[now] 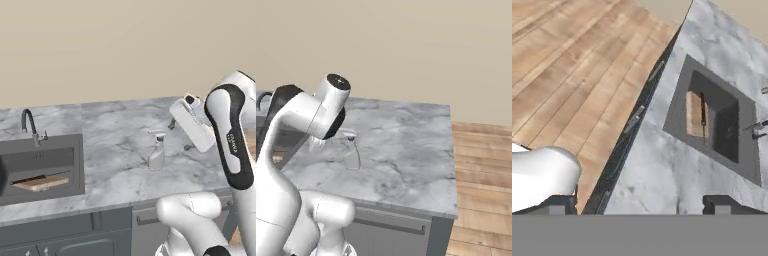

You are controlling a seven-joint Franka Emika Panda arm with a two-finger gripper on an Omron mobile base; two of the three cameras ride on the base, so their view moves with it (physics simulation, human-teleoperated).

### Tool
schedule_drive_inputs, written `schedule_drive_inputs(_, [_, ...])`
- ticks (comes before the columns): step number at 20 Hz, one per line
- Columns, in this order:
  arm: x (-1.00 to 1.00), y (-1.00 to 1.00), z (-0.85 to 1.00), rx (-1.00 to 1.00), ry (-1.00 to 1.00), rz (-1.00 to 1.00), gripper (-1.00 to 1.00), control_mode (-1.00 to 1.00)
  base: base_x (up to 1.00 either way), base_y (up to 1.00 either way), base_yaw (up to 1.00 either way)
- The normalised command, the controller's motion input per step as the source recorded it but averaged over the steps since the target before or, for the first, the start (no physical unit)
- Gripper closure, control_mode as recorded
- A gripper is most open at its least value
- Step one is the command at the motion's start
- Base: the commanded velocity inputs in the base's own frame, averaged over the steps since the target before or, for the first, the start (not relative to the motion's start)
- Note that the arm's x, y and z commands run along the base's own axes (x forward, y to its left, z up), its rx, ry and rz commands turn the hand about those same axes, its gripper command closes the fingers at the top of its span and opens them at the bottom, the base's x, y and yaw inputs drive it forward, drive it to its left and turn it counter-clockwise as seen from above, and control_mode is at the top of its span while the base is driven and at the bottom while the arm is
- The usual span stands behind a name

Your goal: Move the cutting board and knife to the sink. Then move spray from the cabinet to the counter.

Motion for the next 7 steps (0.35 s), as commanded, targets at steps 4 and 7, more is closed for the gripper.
schedule_drive_inputs(4, [-1.0,0.6,-0.08,-1.0,-0.28,0.0,-1.0,-1.0,0.0,0.0,0.0])
schedule_drive_inputs(7, [-1.0,0.6,-0.06,-0.91,-0.41,0.0,-1.0,-1.0,0.0,0.0,0.0])
